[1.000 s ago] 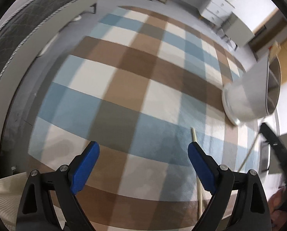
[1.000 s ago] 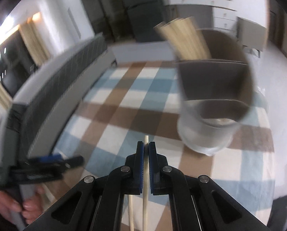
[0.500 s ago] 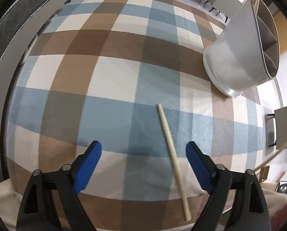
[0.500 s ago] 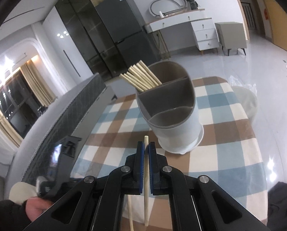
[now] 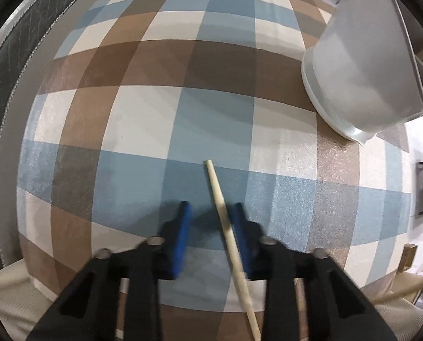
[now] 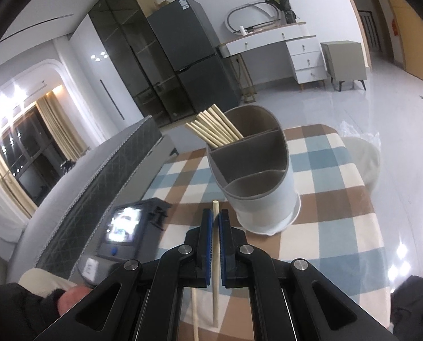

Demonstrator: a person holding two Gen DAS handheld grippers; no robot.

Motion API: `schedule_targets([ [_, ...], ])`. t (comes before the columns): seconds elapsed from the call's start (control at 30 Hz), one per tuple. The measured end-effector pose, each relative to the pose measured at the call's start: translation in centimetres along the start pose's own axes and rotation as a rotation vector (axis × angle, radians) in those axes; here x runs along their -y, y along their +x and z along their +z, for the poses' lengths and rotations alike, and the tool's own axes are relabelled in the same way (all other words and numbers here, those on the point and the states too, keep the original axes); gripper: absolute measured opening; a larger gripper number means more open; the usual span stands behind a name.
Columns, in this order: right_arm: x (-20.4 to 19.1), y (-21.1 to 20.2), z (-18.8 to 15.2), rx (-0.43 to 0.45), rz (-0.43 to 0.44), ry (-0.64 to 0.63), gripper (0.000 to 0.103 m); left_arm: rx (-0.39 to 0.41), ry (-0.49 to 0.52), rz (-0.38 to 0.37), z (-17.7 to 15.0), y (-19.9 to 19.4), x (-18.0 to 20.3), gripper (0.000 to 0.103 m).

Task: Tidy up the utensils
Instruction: 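Grasp a chopstick with the right tool while the left tool grasps the other, then lift both held chopsticks and carry them over the holder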

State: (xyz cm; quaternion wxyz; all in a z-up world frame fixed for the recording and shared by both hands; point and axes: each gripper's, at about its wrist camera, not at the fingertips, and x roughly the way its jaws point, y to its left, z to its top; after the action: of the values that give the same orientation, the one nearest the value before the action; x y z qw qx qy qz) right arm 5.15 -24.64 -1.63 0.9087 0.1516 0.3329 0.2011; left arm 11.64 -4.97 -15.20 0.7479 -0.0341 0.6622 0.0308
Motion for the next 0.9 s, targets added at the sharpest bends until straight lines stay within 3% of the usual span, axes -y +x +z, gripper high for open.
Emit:
schedule_targets([
  [0.03, 0.1, -0.1, 0.0, 0.002, -0.001, 0.004, 0.004, -0.004, -0.009, -0.004, 0.1, 0.0, 0.1, 0.006],
  [0.1, 0.3, -0.2, 0.1, 0.002, 0.0, 0.015, 0.004, -0.01, -0.031, -0.005, 0.2, 0.1, 0.3, 0.003],
  [0.27, 1.0, -0.5, 0.4, 0.003, -0.017, 0.042, 0.004, 0.043, -0.041, 0.008, 0.9, 0.1, 0.6, 0.002],
  [0.4, 1.4, -0.7, 0.5, 0.008, -0.038, 0.05, 0.004, 0.089, -0.053, -0.035, 1.0, -0.7, 0.7, 0.002],
  [0.9, 0.5, -1.5, -0.4, 0.028, -0.047, 0.033, 0.004, 0.48, 0.017, -0.196, -3.8, -10.9, -1.3, 0.001],
])
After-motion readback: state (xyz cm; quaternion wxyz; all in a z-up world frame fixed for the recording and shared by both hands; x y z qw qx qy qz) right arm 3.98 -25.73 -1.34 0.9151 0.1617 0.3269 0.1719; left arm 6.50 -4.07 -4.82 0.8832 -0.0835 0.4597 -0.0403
